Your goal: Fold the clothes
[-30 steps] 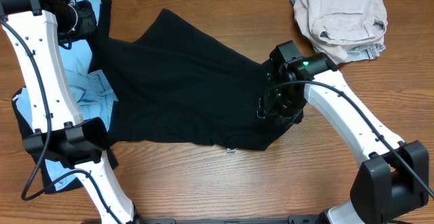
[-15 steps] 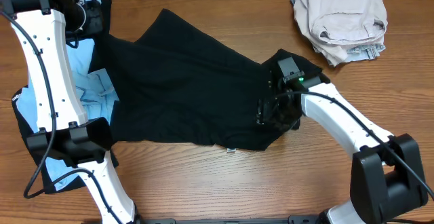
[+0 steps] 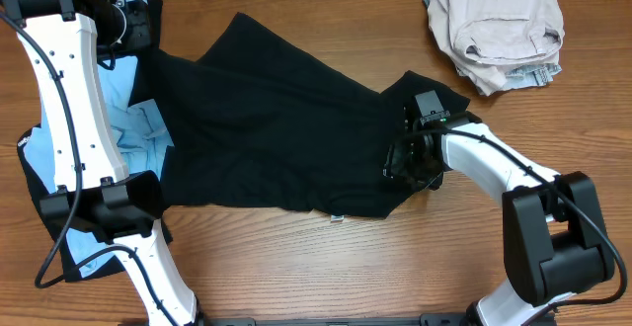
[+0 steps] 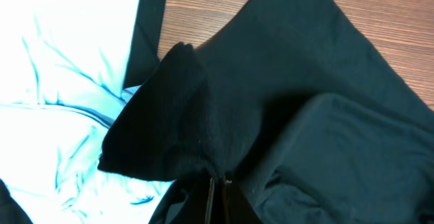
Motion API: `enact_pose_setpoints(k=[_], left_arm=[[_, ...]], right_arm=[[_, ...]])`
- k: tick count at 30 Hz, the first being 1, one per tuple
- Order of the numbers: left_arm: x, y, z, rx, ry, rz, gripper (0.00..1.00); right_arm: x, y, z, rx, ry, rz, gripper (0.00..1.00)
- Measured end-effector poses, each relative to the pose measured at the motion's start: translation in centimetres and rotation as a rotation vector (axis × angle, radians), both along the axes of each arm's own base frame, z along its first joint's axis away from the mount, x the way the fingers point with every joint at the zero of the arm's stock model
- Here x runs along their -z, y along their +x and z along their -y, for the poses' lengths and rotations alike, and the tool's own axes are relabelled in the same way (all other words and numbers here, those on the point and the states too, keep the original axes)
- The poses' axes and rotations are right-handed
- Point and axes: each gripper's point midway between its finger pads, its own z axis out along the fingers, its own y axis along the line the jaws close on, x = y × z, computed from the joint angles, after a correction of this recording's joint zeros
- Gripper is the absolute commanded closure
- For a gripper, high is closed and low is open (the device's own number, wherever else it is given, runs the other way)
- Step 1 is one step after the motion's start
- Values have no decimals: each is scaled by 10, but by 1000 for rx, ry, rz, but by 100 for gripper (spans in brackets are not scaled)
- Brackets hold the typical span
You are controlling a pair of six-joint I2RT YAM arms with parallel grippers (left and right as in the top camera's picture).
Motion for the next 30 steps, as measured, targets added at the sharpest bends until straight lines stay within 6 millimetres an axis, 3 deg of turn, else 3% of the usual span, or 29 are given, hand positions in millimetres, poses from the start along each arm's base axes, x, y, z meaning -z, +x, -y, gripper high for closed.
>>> enact_pose_setpoints(k=[7, 15, 20, 25, 30], left_arm=[[8, -4, -13, -29, 66, -37, 96], [50, -17, -46, -169, 72, -175, 96], [78, -21, -67, -229, 58, -228, 96], [110, -20, -58, -227, 14, -273, 96], [153, -35, -44, -237, -29, -380, 96]], right_arm=[[0, 34, 17, 92, 59, 65, 38], [-7, 96, 49, 187, 154, 268, 43], [-9, 126, 53, 179, 161, 391, 45], [-9, 152, 54, 157, 127, 457, 45], [-9, 181, 57, 129, 89, 491, 46]])
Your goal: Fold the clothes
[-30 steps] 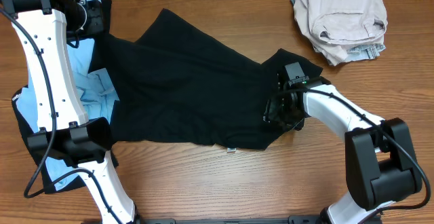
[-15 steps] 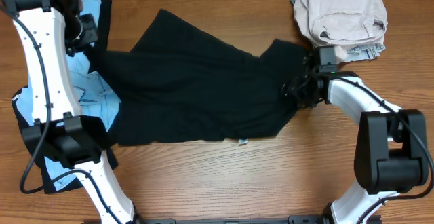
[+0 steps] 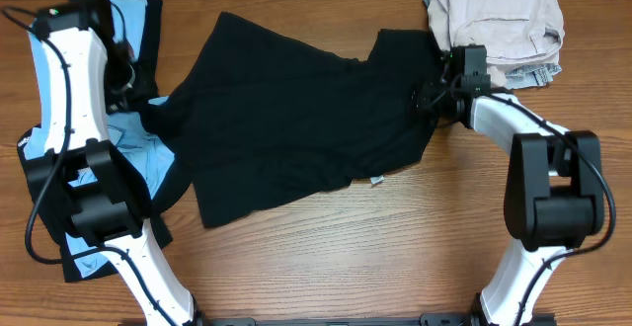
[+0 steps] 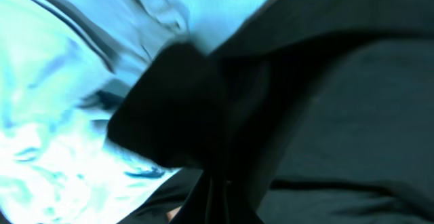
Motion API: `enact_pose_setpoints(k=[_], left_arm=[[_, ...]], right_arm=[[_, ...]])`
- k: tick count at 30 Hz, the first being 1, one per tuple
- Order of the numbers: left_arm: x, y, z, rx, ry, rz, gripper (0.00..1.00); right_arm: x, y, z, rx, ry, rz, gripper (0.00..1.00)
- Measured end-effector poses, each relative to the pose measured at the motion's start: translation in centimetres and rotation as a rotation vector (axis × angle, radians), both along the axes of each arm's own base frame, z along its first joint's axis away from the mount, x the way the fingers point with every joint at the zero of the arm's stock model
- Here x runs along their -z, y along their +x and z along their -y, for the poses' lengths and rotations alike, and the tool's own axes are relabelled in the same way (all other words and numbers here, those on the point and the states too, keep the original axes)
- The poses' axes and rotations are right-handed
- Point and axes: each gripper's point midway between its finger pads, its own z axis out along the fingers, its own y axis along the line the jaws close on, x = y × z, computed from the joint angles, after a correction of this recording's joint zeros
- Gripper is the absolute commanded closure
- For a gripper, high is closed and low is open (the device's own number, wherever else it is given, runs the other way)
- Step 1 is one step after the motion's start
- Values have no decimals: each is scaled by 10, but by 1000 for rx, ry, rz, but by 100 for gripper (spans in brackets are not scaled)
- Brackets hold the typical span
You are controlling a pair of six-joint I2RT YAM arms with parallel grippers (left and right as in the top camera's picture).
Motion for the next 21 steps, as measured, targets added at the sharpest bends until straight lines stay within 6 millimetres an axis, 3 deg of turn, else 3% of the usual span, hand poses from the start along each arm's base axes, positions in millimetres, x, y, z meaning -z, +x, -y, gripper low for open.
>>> enact_pose_setpoints(k=[6, 12, 16, 21], left_arm=[[45, -24, 11, -4, -39, -108, 96], [60, -33, 13, -14, -48, -137, 96], [61, -29, 13, -14, -48, -123, 96], [47, -26, 13, -13, -48, -115, 96]], right_arm=[[-2, 26, 4, -23, -47, 4, 46], [-14, 38, 8, -52, -97, -33, 45], [-47, 35, 8, -92, -116, -102, 32], [-105, 22, -2, -196, -109, -158, 28]])
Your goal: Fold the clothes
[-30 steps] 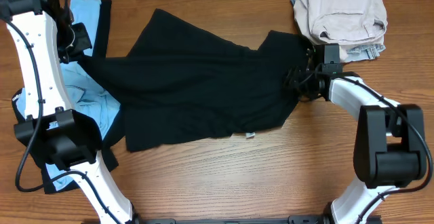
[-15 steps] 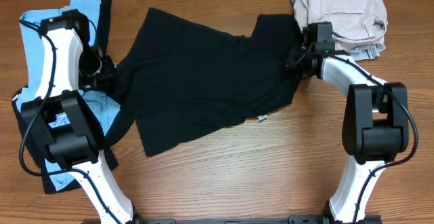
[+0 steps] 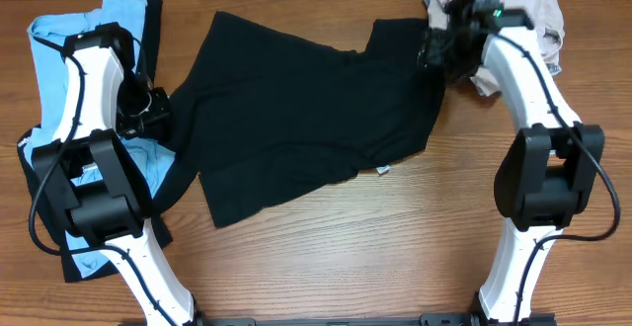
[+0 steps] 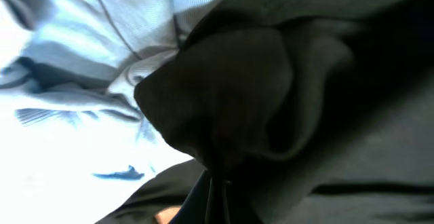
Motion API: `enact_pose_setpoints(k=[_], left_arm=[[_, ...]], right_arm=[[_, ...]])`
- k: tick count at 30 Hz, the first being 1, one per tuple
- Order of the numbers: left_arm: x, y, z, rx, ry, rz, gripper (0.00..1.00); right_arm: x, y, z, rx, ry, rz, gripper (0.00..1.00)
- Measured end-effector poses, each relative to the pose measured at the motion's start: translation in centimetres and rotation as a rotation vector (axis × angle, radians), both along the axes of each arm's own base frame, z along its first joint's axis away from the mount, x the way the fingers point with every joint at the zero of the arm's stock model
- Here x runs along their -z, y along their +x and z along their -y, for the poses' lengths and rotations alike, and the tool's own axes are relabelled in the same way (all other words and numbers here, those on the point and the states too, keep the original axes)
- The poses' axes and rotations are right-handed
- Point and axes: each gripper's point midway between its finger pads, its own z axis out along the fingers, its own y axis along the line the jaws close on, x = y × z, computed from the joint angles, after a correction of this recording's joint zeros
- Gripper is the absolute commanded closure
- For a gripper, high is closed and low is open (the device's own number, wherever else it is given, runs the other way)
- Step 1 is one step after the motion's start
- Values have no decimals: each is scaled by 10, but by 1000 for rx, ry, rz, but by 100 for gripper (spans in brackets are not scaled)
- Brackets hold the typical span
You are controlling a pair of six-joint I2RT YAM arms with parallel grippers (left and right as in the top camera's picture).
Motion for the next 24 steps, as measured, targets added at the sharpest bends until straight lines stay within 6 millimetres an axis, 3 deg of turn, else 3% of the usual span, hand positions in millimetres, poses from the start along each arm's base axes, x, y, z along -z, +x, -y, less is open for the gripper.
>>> enact_pose_setpoints(k=[4, 7, 11, 18, 21, 24], left_arm=[[-36, 19, -4, 4, 17, 82, 96], [-66, 36, -8, 16, 36, 169, 96], [-91, 52, -9, 29, 42, 258, 96], [-95, 55, -8, 58, 36, 278, 96], [-95, 57, -8, 70, 38, 286, 96], [-95, 59, -8, 78, 39, 292, 96]], right_arm=[[-30, -24, -32, -147, 35, -48, 27], [-30, -49, -74, -275, 46, -104, 27], [-24, -76, -143, -453, 47, -116, 22], [12, -142, -256, -736, 54, -117, 20], [35, -162, -283, -806, 46, -99, 19], [60, -172, -294, -840, 19, -72, 19]])
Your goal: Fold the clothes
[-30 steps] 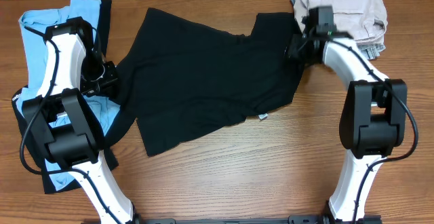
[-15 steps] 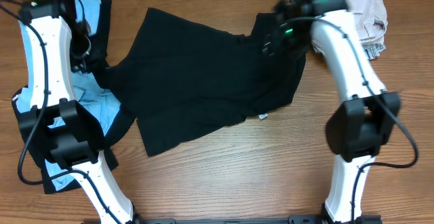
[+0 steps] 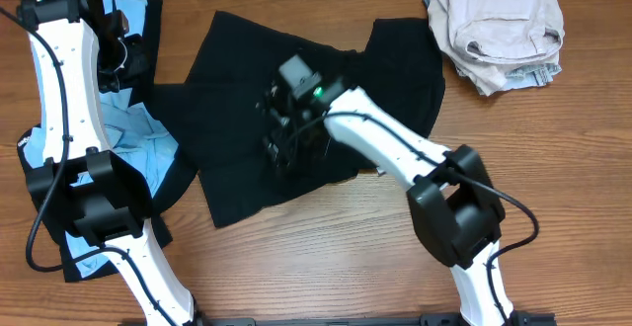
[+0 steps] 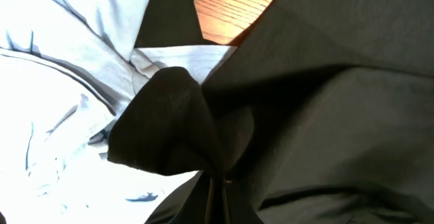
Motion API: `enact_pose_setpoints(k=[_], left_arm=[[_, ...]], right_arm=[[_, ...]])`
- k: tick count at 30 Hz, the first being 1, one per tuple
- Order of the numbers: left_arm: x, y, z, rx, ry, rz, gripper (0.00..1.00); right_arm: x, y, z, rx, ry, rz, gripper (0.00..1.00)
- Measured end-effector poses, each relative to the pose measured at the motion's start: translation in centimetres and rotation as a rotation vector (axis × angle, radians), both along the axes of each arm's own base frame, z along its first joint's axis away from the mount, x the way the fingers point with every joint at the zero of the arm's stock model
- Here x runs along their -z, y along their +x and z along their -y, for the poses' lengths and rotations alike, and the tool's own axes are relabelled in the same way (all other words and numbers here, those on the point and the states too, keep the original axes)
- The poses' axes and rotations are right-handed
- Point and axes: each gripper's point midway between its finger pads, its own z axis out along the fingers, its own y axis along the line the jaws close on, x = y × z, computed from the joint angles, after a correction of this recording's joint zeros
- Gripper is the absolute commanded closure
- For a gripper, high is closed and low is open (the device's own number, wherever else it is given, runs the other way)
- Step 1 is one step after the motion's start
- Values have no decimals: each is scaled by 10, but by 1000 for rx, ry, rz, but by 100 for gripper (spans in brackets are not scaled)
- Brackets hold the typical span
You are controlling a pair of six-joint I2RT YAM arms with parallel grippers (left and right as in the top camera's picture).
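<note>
The black shirt (image 3: pixel 326 79) lies spread across the middle of the table in the overhead view. My left gripper (image 3: pixel 125 54) is at the shirt's left end. In the left wrist view the left gripper (image 4: pixel 218 183) is shut on a bunched fold of the black shirt (image 4: pixel 183 125). My right gripper (image 3: pixel 282 136) reaches over the shirt's middle, dark against the dark cloth. Its jaws cannot be made out. The shirt's right part (image 3: pixel 407 64) lies flat, apart from the right gripper.
A light blue garment (image 3: pixel 138 133) lies at the left beside the black shirt, also bright in the wrist view (image 4: pixel 61 115). A dark garment (image 3: pixel 148 15) lies at the far left. A crumpled beige garment (image 3: pixel 504 25) sits at the back right corner.
My right gripper was at the shirt's back right corner and is now over the shirt's middle, with that corner lying flat. My left gripper is further back, still shut on the fold.
First the shirt lay slanted and lower, my right gripper at its right end and my left gripper on its left corner. Then the shirt was further back, with the right gripper near the beige garment. By now it lies spread, the right gripper over its middle.
</note>
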Motion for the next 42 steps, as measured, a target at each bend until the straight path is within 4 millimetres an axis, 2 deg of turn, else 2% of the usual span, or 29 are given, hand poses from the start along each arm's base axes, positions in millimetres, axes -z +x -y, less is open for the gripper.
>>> enact_pose_setpoints(k=[3, 6, 15, 20, 23, 25, 28, 31, 32, 33, 37, 42], left_arm=[[0, 0, 0, 4, -1, 0, 96], [0, 0, 0, 4, -1, 0, 96], [0, 0, 0, 8, 0, 1, 96], [0, 1, 0, 16, 3, 5, 96], [0, 2, 0, 22, 5, 8, 96], [0, 3, 0, 23, 6, 11, 96], [-1, 3, -1, 23, 7, 14, 96], [-1, 4, -1, 23, 7, 15, 96], [-1, 3, -1, 23, 7, 15, 96], [-1, 4, -1, 24, 7, 15, 96], [-1, 3, -1, 26, 7, 15, 96], [-1, 3, -4, 18, 8, 15, 96]], right_arm=[[22, -4, -5, -14, -5, 37, 19], [31, -3, -3, -12, -9, 55, 19], [24, 24, -14, 11, 28, 182, 15], [24, 25, -13, 15, 23, 185, 23], [27, 21, -11, 10, 13, 167, 33], [29, 18, -10, 7, 8, 151, 47], [30, 15, -8, 11, 3, 134, 59], [31, 12, -7, 19, 0, 114, 75], [32, 10, -5, 23, -6, 102, 82], [33, 6, -3, 24, -18, 83, 95], [32, -7, 9, 36, -66, 8, 96], [15, -23, 27, 97, -145, -103, 96]])
